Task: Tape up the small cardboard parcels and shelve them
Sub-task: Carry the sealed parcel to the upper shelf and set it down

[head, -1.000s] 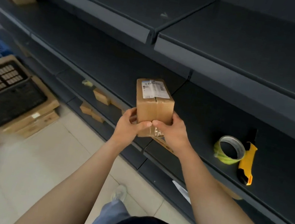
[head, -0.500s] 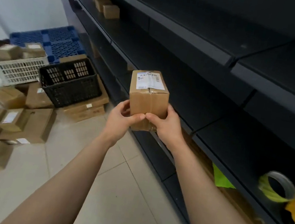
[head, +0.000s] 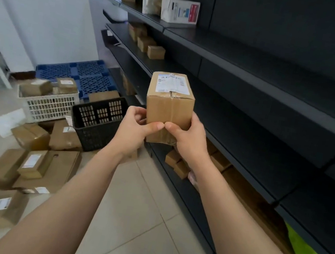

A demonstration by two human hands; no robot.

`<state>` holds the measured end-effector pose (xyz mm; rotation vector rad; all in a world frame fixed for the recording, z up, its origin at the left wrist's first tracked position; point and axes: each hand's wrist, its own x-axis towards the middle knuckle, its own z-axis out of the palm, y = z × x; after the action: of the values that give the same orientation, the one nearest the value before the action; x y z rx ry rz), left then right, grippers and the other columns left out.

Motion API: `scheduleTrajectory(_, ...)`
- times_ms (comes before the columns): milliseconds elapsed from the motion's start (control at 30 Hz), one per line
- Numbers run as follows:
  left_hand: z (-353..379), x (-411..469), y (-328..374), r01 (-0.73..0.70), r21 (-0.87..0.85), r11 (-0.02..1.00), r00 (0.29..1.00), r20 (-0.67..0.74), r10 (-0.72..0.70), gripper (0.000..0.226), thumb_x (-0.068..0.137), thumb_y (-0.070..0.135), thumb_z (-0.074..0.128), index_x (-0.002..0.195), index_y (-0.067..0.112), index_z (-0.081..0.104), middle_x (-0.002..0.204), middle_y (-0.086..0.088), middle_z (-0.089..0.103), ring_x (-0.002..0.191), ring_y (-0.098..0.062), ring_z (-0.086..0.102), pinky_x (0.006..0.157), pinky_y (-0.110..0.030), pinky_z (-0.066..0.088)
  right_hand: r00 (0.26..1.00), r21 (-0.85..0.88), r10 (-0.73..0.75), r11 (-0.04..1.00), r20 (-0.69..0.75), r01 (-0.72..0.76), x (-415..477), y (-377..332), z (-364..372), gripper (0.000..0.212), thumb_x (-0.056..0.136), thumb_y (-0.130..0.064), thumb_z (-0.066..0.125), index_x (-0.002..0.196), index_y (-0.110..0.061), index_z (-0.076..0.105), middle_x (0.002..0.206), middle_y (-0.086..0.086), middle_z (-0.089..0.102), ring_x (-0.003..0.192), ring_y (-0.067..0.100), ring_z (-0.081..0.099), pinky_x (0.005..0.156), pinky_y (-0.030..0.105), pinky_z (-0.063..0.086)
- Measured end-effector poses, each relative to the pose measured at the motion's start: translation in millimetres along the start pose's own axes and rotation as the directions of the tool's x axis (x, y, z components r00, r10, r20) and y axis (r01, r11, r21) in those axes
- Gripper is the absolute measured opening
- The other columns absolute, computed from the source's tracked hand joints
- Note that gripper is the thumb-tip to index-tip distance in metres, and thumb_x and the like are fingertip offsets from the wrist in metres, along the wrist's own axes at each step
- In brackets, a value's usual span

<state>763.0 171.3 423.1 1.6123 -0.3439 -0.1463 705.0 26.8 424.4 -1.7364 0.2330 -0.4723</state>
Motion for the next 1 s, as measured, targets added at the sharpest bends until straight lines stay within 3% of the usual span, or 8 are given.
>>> scheduleTrajectory(133,-13,49,10,-0.053,0.010,0.999,0.998,0.023,0.053,0.043,0.078,0.022,0.077,0.107,0.027,0.045,0.116,0.004,0.061,0.109,-0.012,0.060,0.086,-0.029,0.051,0.998,-0.001,-0.044,0.999,-0.043,0.044,44,-10,18,0.052,0.085,-0.025,0.069,0.131,-0.026,0.044,0.098,-0.022,0.052,0.087,-0.002,0.053,0.049,0.001,0.041)
scheduleTrajectory(300,-33,110,21,-0.119,0.018,0.993,0.993,0.008,0.119,0.038,0.079,0.022,0.075,0.101,0.031,0.045,0.112,0.007,0.060,0.105,-0.008,0.060,0.082,-0.026,0.051,0.995,0.002,-0.095,0.995,-0.033,0.095,106,-19,43,0.052,0.084,-0.027,0.070,0.130,-0.028,0.045,0.096,-0.026,0.051,0.085,-0.005,0.054,0.054,0.006,0.042)
scheduleTrajectory(567,-87,207,30,-0.181,0.033,0.983,0.983,0.016,0.181,0.043,0.081,0.021,0.074,0.113,0.020,0.044,0.113,0.009,0.059,0.105,-0.007,0.059,0.078,-0.020,0.049,0.988,0.003,-0.143,0.990,-0.049,0.144,192,-40,103,0.042,0.083,-0.026,0.071,0.117,-0.032,0.047,0.098,-0.021,0.056,0.090,-0.001,0.056,0.066,0.014,0.046)
scheduleTrajectory(667,-104,256,34,-0.220,0.036,0.975,0.972,0.088,0.217,0.042,0.081,0.024,0.074,0.111,0.022,0.045,0.116,0.005,0.059,0.107,-0.010,0.059,0.083,-0.027,0.051,0.977,-0.024,-0.166,0.986,-0.131,0.164,225,-49,124,0.046,0.083,-0.027,0.071,0.123,-0.028,0.048,0.098,-0.022,0.055,0.089,-0.003,0.055,0.062,0.010,0.044)
scheduleTrajectory(933,-122,368,51,-0.298,-0.071,0.952,0.894,0.327,0.305,0.039,0.078,0.027,0.076,0.102,0.032,0.046,0.113,0.008,0.060,0.103,-0.005,0.060,0.071,-0.016,0.051,0.907,-0.119,-0.189,0.981,-0.376,0.155,293,-69,157,0.051,0.085,-0.030,0.069,0.130,-0.023,0.046,0.108,-0.012,0.058,0.095,0.001,0.055,0.065,0.012,0.044)
scheduleTrajectory(1000,-110,392,56,-0.303,-0.104,0.947,0.870,0.375,0.319,0.039,0.079,0.026,0.076,0.102,0.032,0.045,0.114,0.007,0.059,0.105,-0.006,0.059,0.077,-0.019,0.051,0.883,-0.154,-0.205,0.976,-0.422,0.153,309,-73,152,0.053,0.085,-0.030,0.069,0.132,-0.025,0.044,0.107,-0.017,0.056,0.093,-0.003,0.054,0.066,0.010,0.043)
